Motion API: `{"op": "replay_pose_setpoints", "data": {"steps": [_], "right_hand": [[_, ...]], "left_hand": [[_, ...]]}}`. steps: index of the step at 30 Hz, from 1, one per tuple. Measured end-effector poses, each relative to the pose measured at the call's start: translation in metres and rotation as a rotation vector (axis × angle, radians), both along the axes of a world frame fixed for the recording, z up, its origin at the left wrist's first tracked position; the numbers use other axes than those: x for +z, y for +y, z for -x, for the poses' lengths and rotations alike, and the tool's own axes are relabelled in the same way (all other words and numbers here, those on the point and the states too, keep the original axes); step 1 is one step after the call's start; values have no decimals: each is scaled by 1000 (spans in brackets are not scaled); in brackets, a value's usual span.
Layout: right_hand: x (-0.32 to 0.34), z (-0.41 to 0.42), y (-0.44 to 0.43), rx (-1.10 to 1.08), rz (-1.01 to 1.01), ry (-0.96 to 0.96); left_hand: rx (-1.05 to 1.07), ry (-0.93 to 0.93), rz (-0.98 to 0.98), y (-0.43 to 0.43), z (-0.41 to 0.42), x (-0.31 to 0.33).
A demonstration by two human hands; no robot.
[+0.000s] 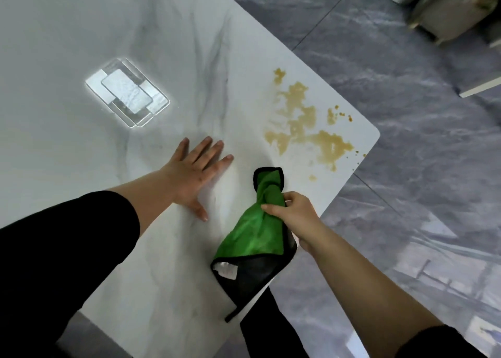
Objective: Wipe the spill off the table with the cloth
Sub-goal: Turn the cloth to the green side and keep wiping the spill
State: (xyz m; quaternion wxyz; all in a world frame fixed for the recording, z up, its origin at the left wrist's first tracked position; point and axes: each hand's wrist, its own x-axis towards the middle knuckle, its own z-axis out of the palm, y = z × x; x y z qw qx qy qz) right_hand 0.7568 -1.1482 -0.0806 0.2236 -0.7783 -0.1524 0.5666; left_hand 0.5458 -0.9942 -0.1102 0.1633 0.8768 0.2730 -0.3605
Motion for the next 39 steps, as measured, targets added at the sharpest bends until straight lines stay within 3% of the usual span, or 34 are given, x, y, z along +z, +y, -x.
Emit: {"op": "replay_pose_setpoints", "data": {"steps": [7, 10, 20, 24, 29, 34, 39], "right_hand": [[91, -21, 8, 71, -406, 43], [111, -9, -3, 90, -481, 32], [7, 45, -66, 165, -20, 87], [7, 29, -43, 115, -115, -89], [1, 35, -25, 477, -221, -810], [-30, 84, -46, 823, -82, -731], [-41, 82, -39, 777, -90, -846]], "left_hand": [[32, -60, -56, -4, 2, 0], [30, -52, -43, -5, 1, 1], [-1, -29, -11, 1, 3, -12], [-2, -26, 6, 0, 4, -13], [-8, -30, -6, -1, 4, -10], [23, -100, 11, -1, 6, -13], [164, -304, -44, 2, -4, -18]]}}
